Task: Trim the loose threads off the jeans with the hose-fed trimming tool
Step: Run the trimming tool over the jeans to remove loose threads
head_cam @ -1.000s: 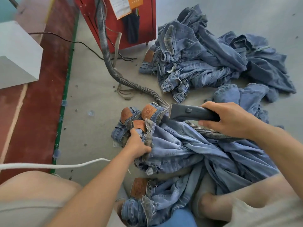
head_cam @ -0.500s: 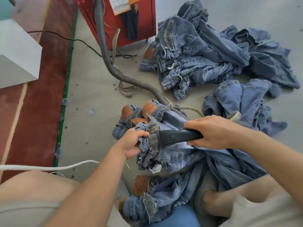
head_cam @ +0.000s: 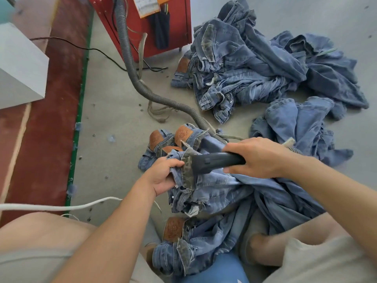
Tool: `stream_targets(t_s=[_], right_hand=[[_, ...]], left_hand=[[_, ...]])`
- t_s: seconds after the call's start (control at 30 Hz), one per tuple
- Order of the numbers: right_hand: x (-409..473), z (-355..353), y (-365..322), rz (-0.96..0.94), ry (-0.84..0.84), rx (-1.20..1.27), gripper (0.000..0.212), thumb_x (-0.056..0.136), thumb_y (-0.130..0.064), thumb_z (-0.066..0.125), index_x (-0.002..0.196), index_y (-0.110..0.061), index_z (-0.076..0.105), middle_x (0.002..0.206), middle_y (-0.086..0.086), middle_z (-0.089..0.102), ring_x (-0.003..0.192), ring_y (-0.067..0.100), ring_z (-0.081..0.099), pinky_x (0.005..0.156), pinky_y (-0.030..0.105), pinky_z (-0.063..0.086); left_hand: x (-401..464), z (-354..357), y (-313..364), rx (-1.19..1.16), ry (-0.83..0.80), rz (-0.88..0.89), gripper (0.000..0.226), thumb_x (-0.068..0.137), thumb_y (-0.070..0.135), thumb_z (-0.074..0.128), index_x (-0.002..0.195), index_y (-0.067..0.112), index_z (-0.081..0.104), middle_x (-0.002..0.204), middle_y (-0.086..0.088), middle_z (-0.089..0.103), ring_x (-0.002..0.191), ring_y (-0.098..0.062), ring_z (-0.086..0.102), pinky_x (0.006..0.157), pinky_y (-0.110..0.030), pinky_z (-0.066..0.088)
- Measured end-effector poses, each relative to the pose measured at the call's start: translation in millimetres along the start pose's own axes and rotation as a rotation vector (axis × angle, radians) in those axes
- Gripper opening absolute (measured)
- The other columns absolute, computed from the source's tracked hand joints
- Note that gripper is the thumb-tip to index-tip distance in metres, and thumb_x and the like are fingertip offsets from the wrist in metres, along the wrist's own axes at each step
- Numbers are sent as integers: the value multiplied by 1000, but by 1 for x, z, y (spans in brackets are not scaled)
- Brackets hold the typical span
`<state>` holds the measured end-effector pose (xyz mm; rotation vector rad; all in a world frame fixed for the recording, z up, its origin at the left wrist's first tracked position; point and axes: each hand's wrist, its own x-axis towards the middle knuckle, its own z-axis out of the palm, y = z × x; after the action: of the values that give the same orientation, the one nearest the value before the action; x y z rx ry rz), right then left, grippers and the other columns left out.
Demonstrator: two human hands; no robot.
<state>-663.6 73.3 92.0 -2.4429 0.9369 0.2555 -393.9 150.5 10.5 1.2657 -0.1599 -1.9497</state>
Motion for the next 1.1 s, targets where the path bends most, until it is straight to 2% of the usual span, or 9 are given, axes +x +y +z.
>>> stream_targets(t_s=[0.13, 0.3, 0.43, 0.57, 0.67, 0.73, 0.8, 1.0, 1.1], right_hand=[[-6, -15, 12, 39, 136, 90, 39, 88, -63, 62, 116, -36, 59, 85, -12, 65, 80, 20, 63, 74, 43, 53], [-13, 2, -3, -51, -41, -89, 37, 86, -65, 57, 118, -45, 54, 98, -18, 68, 90, 13, 64, 78, 40, 55], [-4, 14, -3, 14, 124, -38, 34, 92, -65, 57, 114, -40, 50, 98, -18, 64, 93, 19, 65, 73, 40, 51], [-5, 3, 19, 153, 223, 15, 29, 92, -62, 60, 104, -40, 46, 79, -19, 52, 85, 25, 62, 71, 41, 48], [-6, -1, 23, 214, 293, 63, 34, 93, -58, 63, 112, -32, 54, 86, -7, 64, 83, 27, 63, 73, 42, 50], [-7, -7, 25, 237, 317, 90, 35, 91, -60, 63, 109, -31, 55, 84, -5, 67, 79, 25, 63, 73, 41, 51], [-13, -14, 27, 246, 323, 140, 37, 88, -62, 61, 107, -31, 57, 77, -6, 66, 73, 20, 63, 72, 41, 52], [-31, -25, 33, 236, 337, 207, 43, 83, -63, 63, 112, -31, 62, 73, -11, 67, 68, 3, 62, 68, 36, 50], [-35, -25, 36, 243, 347, 241, 37, 84, -60, 65, 112, -36, 61, 70, -12, 67, 67, 3, 63, 63, 28, 47]], left_hand=[[2, -1, 3, -49, -26, -56, 41, 103, 1, 40, 140, -12, 52, 139, -30, 58, 128, -41, 59, 102, -51, 52], [-1, 1, 5, -216, -136, -46, 38, 100, 18, 56, 133, -1, 62, 135, -26, 64, 122, -39, 65, 94, -51, 57], [-5, -13, 13, 93, -253, -126, 40, 101, 31, 61, 137, 14, 65, 141, -14, 63, 128, -29, 63, 99, -41, 54], [-12, -24, 16, 423, -152, -301, 64, 86, 66, 68, 127, 17, 73, 133, -13, 69, 118, -30, 69, 91, -46, 59], [-12, -35, -1, 554, -184, -288, 70, 79, 43, 83, 134, 6, 62, 134, -17, 68, 123, -34, 66, 107, -52, 51], [-13, -35, -8, 495, -187, -232, 44, 86, 12, 77, 128, 3, 67, 131, -21, 68, 119, -35, 68, 103, -49, 54], [-11, -33, -8, 329, -151, -133, 29, 87, 14, 75, 115, 7, 76, 125, -21, 71, 110, -32, 72, 95, -45, 58], [-2, -19, 3, -170, -318, -26, 95, 90, 74, 56, 151, 3, 44, 152, -23, 49, 139, -40, 49, 109, -57, 44], [0, -5, -1, -8, -195, 1, 71, 87, 50, 73, 137, 1, 61, 139, -24, 62, 127, -37, 62, 97, -45, 57]])
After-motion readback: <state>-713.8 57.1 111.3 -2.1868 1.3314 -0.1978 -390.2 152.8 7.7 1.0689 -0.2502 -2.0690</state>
